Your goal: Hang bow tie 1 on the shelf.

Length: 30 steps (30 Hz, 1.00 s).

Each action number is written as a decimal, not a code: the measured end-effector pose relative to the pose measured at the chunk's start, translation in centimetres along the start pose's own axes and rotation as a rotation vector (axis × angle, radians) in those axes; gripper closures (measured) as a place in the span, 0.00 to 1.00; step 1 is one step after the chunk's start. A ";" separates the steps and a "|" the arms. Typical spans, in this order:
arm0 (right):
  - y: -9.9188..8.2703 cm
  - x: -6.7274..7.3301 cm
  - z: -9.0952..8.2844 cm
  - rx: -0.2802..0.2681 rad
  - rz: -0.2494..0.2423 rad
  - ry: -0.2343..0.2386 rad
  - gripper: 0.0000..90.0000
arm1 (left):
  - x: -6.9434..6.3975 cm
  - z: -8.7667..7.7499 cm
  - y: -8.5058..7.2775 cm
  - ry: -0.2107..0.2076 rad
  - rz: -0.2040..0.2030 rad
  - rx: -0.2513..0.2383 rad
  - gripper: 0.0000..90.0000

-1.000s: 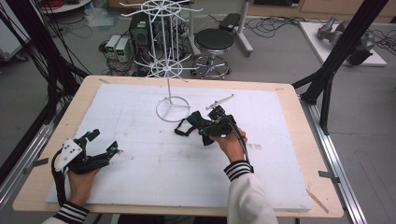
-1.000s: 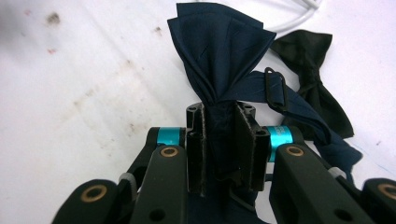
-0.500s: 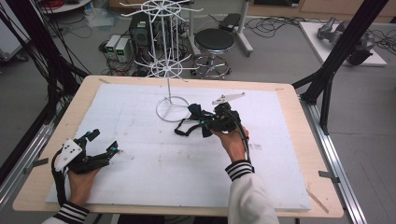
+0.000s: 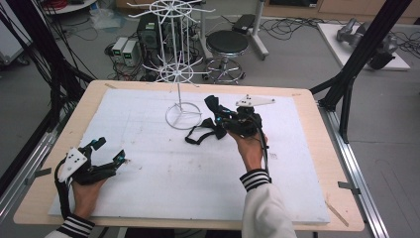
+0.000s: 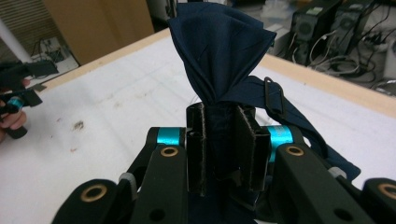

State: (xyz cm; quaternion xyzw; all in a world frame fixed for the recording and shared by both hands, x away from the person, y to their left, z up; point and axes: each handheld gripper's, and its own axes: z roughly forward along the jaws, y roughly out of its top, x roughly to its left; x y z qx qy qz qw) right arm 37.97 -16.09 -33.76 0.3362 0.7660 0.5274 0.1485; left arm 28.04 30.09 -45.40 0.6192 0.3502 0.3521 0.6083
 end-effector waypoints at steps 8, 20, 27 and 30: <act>0.6 0.4 -0.4 -0.046 -0.023 -0.014 0.84 | 0.0 0.0 0.0 0.000 0.001 0.000 0.17; 2.7 1.2 -0.7 -0.108 -0.036 0.004 0.84 | 0.0 0.0 0.0 -0.001 0.001 0.000 0.17; 4.3 1.7 -0.4 -0.133 -0.051 0.010 0.84 | 0.0 0.0 0.0 -0.001 0.001 0.000 0.17; 4.8 1.9 -0.2 -0.135 -0.053 0.014 0.84 | 0.0 0.0 0.0 -0.002 0.000 0.000 0.17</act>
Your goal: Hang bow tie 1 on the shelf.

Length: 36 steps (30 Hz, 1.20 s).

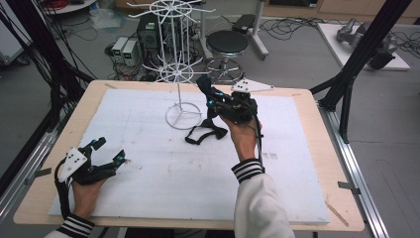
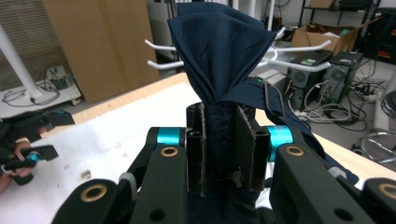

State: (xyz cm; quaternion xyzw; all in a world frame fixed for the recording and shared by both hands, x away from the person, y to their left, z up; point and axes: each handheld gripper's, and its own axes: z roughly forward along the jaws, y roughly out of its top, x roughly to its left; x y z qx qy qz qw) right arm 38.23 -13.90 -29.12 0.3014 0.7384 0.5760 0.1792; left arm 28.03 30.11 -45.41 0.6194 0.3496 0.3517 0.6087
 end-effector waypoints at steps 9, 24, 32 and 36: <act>1.1 0.0 1.6 0.023 -0.027 0.019 0.84 | 0.0 0.0 0.0 0.000 -0.007 -0.002 0.17; 3.1 -0.9 3.1 0.014 -0.019 0.052 0.84 | 0.1 -0.1 0.0 -0.001 -0.008 -0.004 0.17; 4.1 -0.8 4.1 0.027 -0.027 0.076 0.84 | 0.0 -0.1 0.0 -0.002 -0.009 -0.010 0.17; 4.3 -0.6 4.5 0.041 -0.037 0.065 0.84 | 0.0 -0.1 0.0 -0.003 -0.009 -0.010 0.17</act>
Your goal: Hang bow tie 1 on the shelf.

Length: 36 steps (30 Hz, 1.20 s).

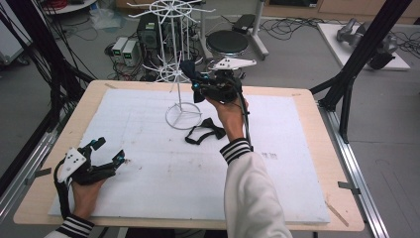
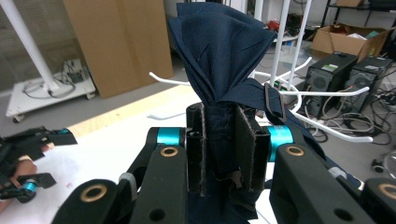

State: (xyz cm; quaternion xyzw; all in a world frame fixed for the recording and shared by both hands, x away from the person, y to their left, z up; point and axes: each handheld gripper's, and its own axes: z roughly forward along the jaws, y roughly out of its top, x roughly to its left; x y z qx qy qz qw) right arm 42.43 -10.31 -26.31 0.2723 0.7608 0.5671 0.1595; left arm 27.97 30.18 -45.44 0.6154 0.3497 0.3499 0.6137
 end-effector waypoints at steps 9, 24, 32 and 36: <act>0.3 0.0 0.7 0.002 -0.011 -0.023 0.84 | 0.0 0.0 0.0 0.001 0.003 0.000 0.17; 0.3 -0.1 1.8 0.000 0.004 -0.015 0.84 | 0.0 0.0 0.0 0.001 0.002 -0.001 0.17; 0.1 -0.2 2.3 0.005 0.017 -0.015 0.84 | 0.0 0.0 0.0 0.001 -0.002 -0.003 0.17; 0.1 -0.1 2.5 0.007 0.014 -0.008 0.84 | 0.0 0.0 0.0 0.001 -0.001 -0.003 0.17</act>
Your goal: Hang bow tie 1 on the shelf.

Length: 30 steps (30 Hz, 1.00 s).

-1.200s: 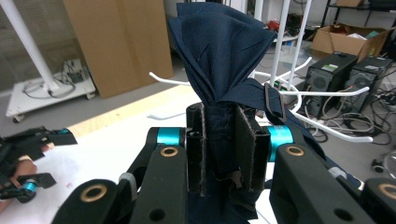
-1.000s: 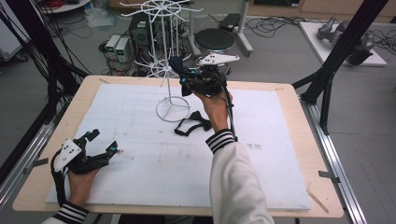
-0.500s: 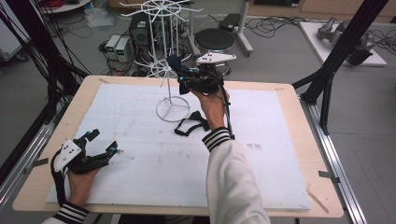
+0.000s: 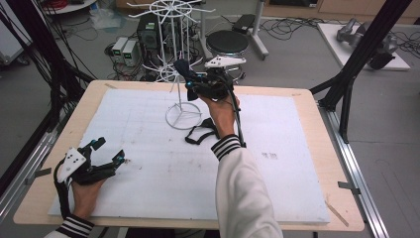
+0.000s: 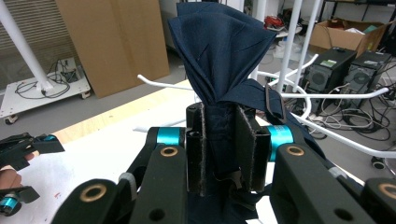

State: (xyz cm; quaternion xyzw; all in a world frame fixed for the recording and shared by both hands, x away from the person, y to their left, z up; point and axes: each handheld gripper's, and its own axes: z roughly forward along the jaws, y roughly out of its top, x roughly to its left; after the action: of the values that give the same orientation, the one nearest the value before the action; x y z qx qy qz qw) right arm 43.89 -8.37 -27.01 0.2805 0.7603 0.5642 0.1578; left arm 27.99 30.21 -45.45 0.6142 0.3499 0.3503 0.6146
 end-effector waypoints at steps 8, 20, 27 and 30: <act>0.3 0.3 -0.4 -0.022 -0.008 0.004 0.84 | 0.0 0.0 0.0 0.000 0.001 0.000 0.17; 1.0 0.9 -0.3 -0.023 -0.019 0.005 0.84 | 0.0 0.0 0.0 0.000 0.001 0.000 0.17; 0.7 0.7 0.3 -0.013 -0.014 0.010 0.84 | 0.0 0.0 0.0 -0.001 0.000 -0.001 0.17; 0.6 0.6 0.5 -0.006 -0.010 0.008 0.84 | 0.0 0.0 0.0 -0.001 0.000 -0.001 0.17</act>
State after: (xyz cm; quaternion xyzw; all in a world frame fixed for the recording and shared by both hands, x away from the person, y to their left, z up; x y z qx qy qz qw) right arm 43.85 -7.54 -26.51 0.2738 0.7606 0.5669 0.1584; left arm 27.99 30.22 -45.45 0.6140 0.3495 0.3502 0.6150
